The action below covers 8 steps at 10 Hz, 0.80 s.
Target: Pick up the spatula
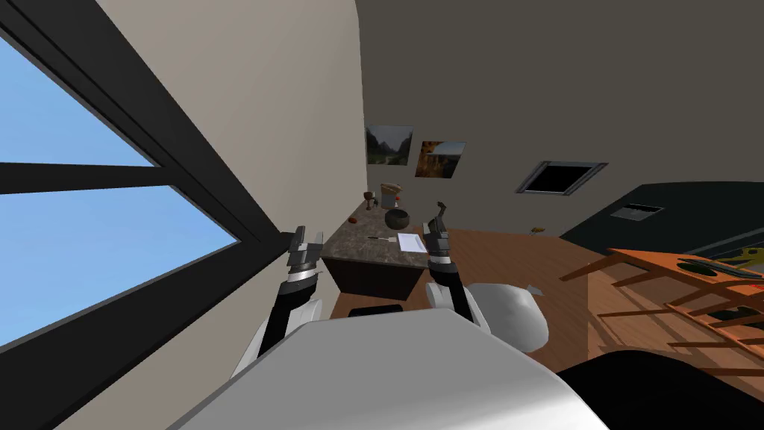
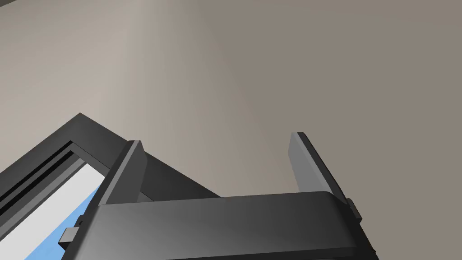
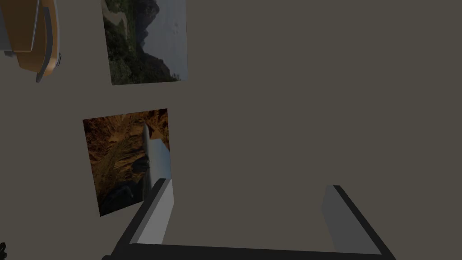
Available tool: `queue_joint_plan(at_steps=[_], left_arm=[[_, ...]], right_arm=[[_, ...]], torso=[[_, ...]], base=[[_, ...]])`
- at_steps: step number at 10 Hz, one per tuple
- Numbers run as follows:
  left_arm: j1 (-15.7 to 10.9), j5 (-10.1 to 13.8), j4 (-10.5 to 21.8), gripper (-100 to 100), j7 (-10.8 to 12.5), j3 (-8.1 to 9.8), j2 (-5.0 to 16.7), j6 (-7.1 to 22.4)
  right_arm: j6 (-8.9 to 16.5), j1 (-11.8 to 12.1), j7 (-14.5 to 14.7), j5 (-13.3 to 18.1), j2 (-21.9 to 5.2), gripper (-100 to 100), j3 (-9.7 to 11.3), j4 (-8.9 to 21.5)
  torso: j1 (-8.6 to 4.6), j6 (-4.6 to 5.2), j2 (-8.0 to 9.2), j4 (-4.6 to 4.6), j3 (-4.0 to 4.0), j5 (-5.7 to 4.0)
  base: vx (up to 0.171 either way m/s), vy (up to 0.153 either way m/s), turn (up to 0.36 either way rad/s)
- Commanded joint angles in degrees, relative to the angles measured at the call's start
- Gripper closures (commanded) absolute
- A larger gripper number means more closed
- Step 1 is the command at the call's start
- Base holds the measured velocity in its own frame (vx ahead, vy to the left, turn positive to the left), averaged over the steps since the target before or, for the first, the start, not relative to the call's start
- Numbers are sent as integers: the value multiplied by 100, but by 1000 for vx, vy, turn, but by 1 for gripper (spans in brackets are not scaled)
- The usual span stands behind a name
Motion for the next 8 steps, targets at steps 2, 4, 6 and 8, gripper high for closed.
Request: queue_joint_plan(at_steps=[2, 4, 6, 8], left_arm=[[-1, 0, 0, 0, 0, 0, 0, 0], [0, 0, 0, 0, 0, 0, 0, 0], [-1, 0, 0, 0, 0, -1, 0, 0], [-1, 0, 0, 0, 0, -1, 0, 0]], right_arm=[[0, 3, 48, 92, -355, -100, -31, -81], [-6, 4, 91, 190, -621, -100, -43, -133], [-21, -6, 140, 315, -940, -100, -41, -160], [-48, -33, 189, 463, -1291, -100, -22, -141]], torso=[[5, -2, 3, 1, 2, 1], [12, -1, 9, 2, 5, 3], [14, -2, 9, 2, 5, 4], [16, -3, 6, 1, 4, 4]], base=[[-17, 26, 172], [-25, 35, 132], [-22, 42, 231], [-12, 48, 268]])
